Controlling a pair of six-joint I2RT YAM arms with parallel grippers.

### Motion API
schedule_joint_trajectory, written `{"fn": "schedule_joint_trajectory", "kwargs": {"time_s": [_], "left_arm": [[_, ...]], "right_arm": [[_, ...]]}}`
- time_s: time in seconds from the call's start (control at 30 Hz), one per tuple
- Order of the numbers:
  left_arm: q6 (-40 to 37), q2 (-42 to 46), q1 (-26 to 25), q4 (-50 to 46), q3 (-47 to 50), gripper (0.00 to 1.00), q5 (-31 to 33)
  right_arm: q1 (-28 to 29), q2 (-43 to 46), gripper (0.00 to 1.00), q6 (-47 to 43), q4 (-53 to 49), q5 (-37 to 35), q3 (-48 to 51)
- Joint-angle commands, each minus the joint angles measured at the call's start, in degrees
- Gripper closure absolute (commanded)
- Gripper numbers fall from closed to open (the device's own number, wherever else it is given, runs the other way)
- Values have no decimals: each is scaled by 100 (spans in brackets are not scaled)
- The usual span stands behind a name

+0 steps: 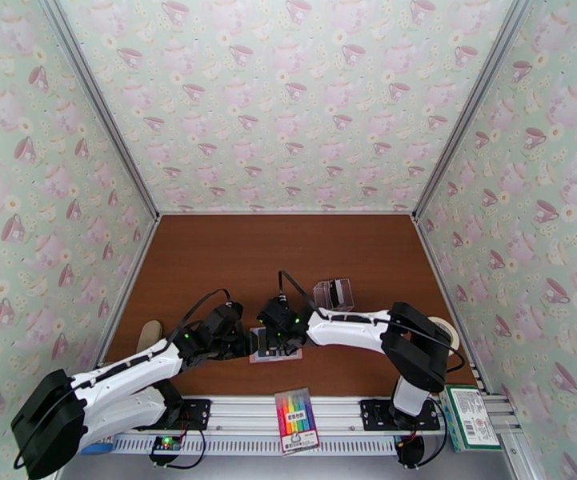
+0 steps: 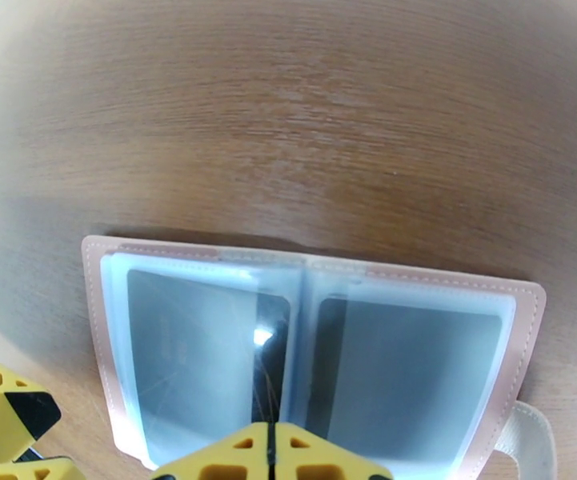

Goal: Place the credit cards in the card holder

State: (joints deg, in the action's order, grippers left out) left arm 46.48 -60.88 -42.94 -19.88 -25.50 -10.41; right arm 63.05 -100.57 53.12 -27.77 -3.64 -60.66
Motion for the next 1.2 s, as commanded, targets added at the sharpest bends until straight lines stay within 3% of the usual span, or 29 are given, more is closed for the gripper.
{"fn": "schedule_joint_trajectory", "kwargs": {"time_s": [0.0,0.63,1.17], "left_arm": [[63,15,-12,89,76,54,86],[97,127,-5,156,81,54,5],[169,-411,-29,681,38,53,-391]], "right_arm": [[33,-138,92,-82,19,33,-170],[32,-273,92,6,-9,-34,-130],[32,-296,92,-13,-30,-19,-146]]}}
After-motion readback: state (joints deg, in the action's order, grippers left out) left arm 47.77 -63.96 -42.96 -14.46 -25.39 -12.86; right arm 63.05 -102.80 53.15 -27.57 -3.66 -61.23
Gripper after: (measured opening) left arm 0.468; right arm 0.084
